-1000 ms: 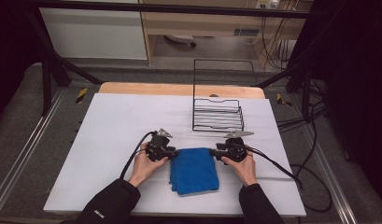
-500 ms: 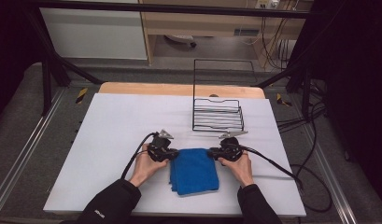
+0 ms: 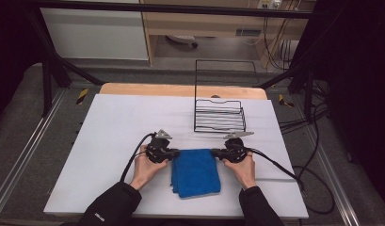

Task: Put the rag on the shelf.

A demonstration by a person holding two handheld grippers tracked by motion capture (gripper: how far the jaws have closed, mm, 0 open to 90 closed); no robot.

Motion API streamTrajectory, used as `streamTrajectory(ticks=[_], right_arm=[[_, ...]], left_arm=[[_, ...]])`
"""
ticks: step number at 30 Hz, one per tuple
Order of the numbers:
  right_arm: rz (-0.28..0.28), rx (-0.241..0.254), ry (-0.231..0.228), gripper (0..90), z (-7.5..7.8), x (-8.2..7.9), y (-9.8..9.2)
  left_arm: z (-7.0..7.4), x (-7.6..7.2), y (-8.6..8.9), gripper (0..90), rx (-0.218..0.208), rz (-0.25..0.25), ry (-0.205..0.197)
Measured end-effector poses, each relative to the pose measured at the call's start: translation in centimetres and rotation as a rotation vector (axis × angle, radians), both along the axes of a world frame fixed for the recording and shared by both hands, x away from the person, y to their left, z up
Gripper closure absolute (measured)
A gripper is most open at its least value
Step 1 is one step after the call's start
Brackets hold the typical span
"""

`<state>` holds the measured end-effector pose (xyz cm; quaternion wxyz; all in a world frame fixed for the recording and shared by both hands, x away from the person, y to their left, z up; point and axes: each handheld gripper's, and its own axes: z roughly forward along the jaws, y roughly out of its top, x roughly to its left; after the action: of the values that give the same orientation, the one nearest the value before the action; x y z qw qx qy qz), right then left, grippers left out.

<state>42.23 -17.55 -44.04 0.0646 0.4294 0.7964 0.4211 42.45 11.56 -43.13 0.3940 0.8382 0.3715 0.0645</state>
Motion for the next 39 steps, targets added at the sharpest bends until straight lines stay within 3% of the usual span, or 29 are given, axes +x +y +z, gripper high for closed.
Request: streamTrajectory(ticks=[2,9,17,23,39], right_arm=[[-0.001,0.013,-0.021,87.3,0.3,-0.3,-0.1],[-0.009,0.054,-0.095,87.2,1.6,-1.4,-0.7],[-0.004,0.095,-0.146,87.2,2.4,-2.3,-1.1],[0.005,0.105,-0.212,87.2,3.7,-2.9,-1.4],[-0.010,0.132,-0.322,87.3,6.0,-3.9,-2.1]], left_arm=[[0.4,-0.3,0.1,84.7,-0.022,0.002,-0.015],[1.5,-1.4,0.0,84.7,-0.039,-0.003,-0.071],[2.9,-2.6,0.2,84.7,-0.061,-0.003,-0.116],[4.0,-3.3,0.3,84.7,-0.087,-0.001,-0.150],[6.8,-4.5,0.2,84.6,-0.165,0.002,-0.253]])
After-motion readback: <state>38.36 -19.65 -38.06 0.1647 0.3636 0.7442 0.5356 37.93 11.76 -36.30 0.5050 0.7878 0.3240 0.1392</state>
